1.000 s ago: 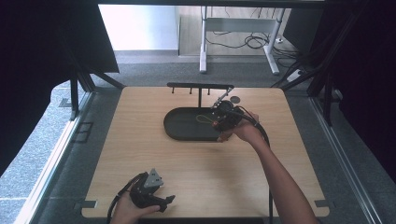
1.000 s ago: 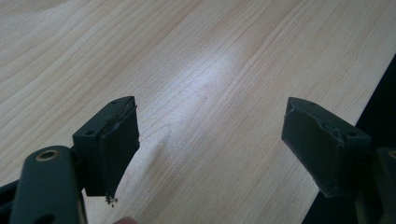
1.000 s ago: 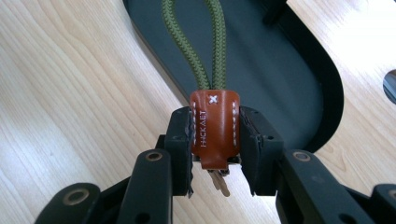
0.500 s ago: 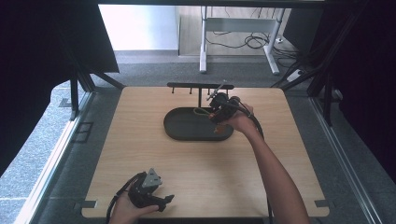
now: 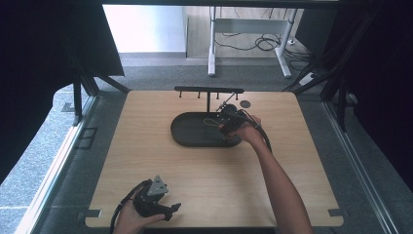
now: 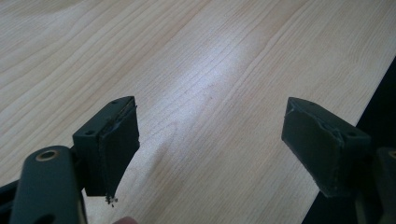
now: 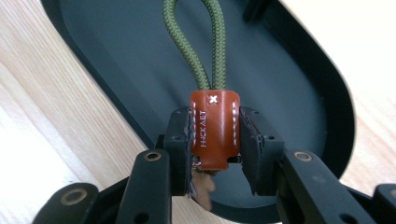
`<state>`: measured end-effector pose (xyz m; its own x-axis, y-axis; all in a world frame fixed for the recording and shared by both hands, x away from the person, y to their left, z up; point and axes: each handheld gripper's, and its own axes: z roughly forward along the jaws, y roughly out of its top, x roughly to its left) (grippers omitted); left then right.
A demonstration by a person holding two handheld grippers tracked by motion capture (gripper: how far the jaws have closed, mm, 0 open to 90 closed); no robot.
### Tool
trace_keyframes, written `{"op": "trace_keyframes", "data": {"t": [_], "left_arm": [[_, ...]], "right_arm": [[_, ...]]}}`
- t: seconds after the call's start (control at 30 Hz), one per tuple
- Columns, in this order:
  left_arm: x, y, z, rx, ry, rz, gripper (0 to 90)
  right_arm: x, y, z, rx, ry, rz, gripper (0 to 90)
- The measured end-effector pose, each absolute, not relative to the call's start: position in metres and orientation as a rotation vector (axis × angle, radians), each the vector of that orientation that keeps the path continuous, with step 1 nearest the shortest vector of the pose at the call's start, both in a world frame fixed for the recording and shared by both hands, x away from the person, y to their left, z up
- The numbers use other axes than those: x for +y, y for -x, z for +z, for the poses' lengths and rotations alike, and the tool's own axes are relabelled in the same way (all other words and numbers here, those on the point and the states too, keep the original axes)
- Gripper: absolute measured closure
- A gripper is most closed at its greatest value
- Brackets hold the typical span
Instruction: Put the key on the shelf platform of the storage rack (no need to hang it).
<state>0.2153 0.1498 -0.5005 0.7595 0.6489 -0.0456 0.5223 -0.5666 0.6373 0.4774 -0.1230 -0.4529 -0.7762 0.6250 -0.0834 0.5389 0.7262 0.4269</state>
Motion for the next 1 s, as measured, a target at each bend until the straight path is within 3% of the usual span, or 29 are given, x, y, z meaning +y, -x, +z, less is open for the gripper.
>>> {"op": "trace_keyframes", "data": {"t": [0.23,0.53,1.0], "left_arm": [[0.149,-0.216,-0.502,0.873,-2.310,0.251,19.6],[0.148,-0.215,-0.503,0.874,-2.312,0.252,19.6],[0.143,-0.214,-0.503,0.854,-2.326,0.255,19.6]], "right_arm": [[-0.127,-0.476,-0.464,2.710,-0.947,0.569,59.8],[-0.132,-0.467,-0.450,2.669,-0.963,0.613,50.2],[-0.165,-0.409,-0.434,2.623,-0.920,0.798,45.9]]}}
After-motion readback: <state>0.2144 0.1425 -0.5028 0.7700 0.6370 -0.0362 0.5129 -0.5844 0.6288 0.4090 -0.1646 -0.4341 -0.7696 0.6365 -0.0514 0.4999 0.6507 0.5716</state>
